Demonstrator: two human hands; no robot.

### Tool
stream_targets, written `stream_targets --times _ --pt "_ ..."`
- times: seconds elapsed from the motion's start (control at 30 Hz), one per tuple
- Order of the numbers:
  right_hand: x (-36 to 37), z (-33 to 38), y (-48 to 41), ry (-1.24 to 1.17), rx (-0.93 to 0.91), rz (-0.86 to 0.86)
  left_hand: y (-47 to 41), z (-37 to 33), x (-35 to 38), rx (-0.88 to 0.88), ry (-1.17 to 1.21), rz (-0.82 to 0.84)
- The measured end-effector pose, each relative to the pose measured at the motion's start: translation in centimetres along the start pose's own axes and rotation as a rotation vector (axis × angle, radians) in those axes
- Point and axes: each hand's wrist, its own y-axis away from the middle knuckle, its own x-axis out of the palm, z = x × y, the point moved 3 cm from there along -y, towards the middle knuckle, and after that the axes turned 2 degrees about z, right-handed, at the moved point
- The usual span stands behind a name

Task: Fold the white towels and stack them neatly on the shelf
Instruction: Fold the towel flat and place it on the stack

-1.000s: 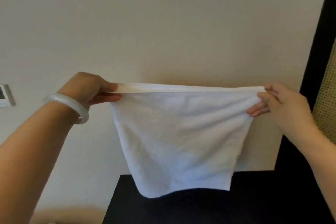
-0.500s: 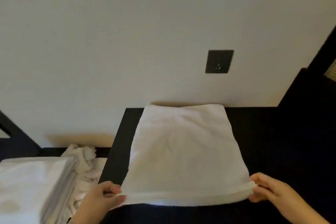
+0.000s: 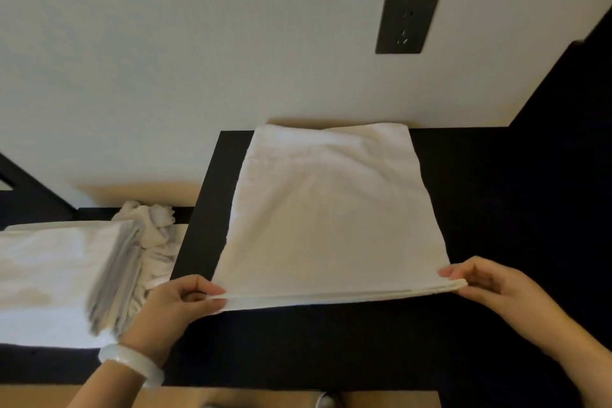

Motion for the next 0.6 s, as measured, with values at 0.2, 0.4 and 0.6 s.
stream_targets --times 0.2,0.4,0.6 --pt "-1.3 1.1 0.6 0.417 0.077 -0.013 0.2 -0.8 -0.8 0.071 -0.562 0.134" --pt "4.0 8.1 -4.4 0.325 -0.231 -0.369 -3.1 -6.4 6.0 0.568 -0.793 -0.210" --pt "10.0 6.7 -6.6 0.615 -0.239 -0.261 -6.4 -2.4 8.4 0.453 -1.085 -0.235"
